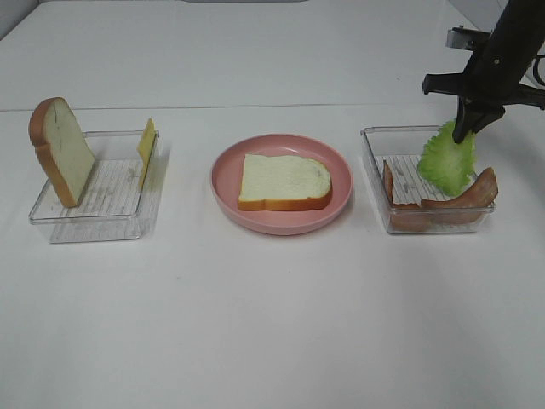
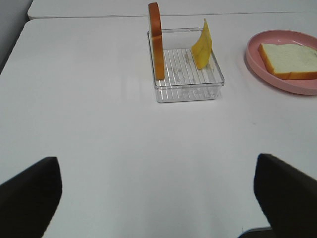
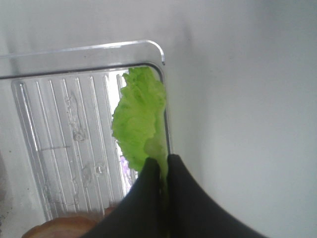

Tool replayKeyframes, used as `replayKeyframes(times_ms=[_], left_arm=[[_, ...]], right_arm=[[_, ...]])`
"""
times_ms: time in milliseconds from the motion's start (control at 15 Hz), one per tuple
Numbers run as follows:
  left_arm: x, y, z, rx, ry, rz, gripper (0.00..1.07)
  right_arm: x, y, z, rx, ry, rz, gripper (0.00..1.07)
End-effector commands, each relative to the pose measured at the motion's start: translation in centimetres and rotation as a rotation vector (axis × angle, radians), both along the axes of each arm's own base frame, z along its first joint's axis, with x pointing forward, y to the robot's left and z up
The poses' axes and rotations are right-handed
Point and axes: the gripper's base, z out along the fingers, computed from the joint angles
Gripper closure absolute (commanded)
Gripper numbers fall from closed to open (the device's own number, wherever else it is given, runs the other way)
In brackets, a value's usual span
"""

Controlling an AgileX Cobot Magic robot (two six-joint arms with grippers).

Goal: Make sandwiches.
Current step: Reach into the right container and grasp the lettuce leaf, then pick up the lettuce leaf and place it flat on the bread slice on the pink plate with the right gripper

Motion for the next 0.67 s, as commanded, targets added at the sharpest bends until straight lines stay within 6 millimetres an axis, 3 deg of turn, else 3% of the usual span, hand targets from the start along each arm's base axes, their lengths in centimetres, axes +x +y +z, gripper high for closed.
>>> replayKeyframes(times_ms=[67,267,667], left_arm=[[-0.2,0.0,0.0,-0.004,-0.022,-0.009,0.09],[-0.2,0.0,0.0,-0.004,-0.022,-0.009,0.09],[-0.2,0.0,0.0,-0.004,-0.022,-0.009,0.09]], right_arm=[[-0.5,-0.2,0.1,-0.005,0.06,0.004,1.07],[-0.8,-0.1,1.5,0.008,0.049,0.003,1.07],[-2.8,0.4,10.0,0.05,-0.113,-0.019,1.07]])
